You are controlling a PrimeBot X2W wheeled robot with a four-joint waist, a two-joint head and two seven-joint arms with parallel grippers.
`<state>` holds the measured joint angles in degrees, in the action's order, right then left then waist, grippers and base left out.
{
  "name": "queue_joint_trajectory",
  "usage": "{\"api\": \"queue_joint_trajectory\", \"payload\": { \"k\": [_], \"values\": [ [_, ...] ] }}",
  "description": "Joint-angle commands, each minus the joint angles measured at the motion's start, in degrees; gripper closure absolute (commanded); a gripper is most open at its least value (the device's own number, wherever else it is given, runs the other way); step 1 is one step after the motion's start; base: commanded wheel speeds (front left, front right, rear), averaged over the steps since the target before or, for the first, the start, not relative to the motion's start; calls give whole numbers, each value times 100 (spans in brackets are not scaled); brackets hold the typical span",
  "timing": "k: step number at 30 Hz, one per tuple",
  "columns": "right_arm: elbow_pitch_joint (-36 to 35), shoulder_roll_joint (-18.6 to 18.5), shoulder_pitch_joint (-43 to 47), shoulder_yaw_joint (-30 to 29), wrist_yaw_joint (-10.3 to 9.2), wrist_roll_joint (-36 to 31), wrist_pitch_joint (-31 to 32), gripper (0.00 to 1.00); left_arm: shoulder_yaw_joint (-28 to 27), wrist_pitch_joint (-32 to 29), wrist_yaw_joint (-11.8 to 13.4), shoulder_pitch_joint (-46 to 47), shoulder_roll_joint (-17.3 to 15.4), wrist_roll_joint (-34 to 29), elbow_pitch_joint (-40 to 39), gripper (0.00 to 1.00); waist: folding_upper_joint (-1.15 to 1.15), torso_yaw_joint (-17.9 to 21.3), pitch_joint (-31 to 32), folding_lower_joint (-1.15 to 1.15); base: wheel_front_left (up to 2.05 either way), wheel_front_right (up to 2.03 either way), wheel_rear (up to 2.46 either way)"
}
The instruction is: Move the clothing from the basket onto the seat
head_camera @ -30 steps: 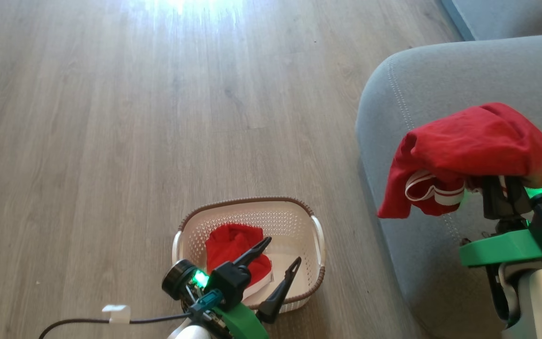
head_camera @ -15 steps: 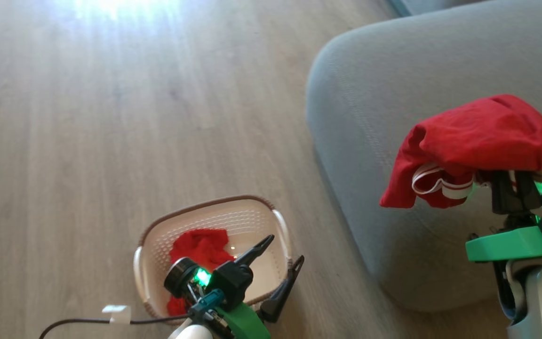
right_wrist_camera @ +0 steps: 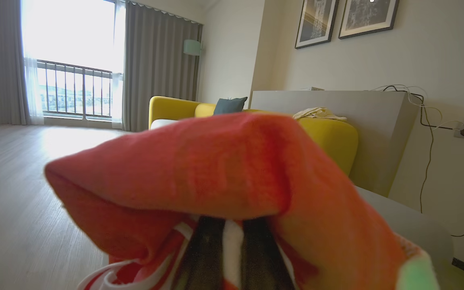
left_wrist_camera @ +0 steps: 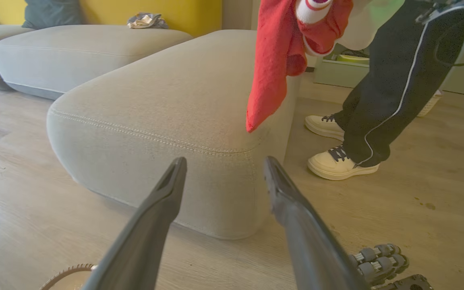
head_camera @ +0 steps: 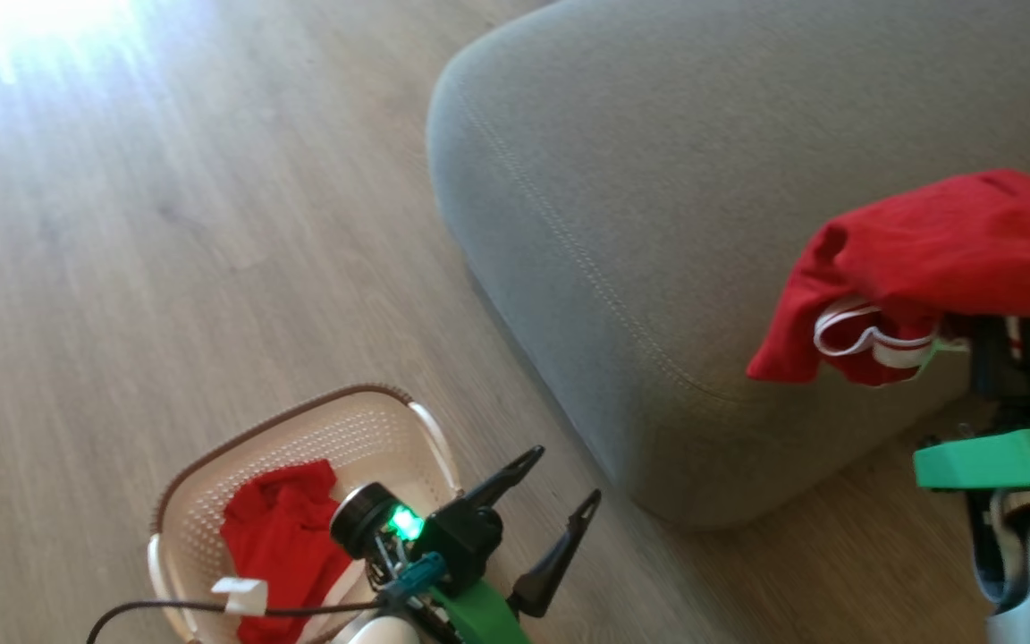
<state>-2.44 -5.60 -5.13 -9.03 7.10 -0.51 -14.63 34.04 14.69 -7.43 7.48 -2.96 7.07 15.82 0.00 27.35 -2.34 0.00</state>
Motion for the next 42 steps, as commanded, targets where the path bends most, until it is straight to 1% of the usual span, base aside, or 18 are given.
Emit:
{"api": "queue_joint_trajectory", "payload": {
  "k": [1,6,13,25,31,36,39,42],
  "values": [
    [-272,4,-137,27,39,0,-37,100,-98,30,-5,319,5,-22,-185,0,0,169,-123,0,0,0,0],
    [-451,92,-33,-280,39,19,-37,100,178,30,-5,494,-18,56,-150,0,0,235,-217,0,0,0,0],
    [-561,166,53,-415,39,7,-37,100,335,30,-5,615,-60,148,-112,0,0,262,-223,0,0,0,0],
    [-502,224,20,-395,39,66,-37,100,267,30,-5,489,-154,151,-130,0,0,292,-214,0,0,0,0],
    [-433,54,-253,-345,39,131,-37,100,190,30,-5,438,-230,74,-172,0,0,384,-449,0,0,0,0],
    [-376,-58,-891,-297,39,132,-37,100,336,30,-5,566,-545,11,-222,0,0,485,-1025,0,0,0,0],
    [-308,-99,-1380,-339,39,270,-37,100,476,30,-5,679,-782,-1,-301,0,0,528,-1388,0,0,0,0],
    [-193,-250,-1910,-326,39,321,-37,100,557,30,-5,780,-1028,-5,-392,0,0,556,-1746,0,0,0,0]
  ]
}}
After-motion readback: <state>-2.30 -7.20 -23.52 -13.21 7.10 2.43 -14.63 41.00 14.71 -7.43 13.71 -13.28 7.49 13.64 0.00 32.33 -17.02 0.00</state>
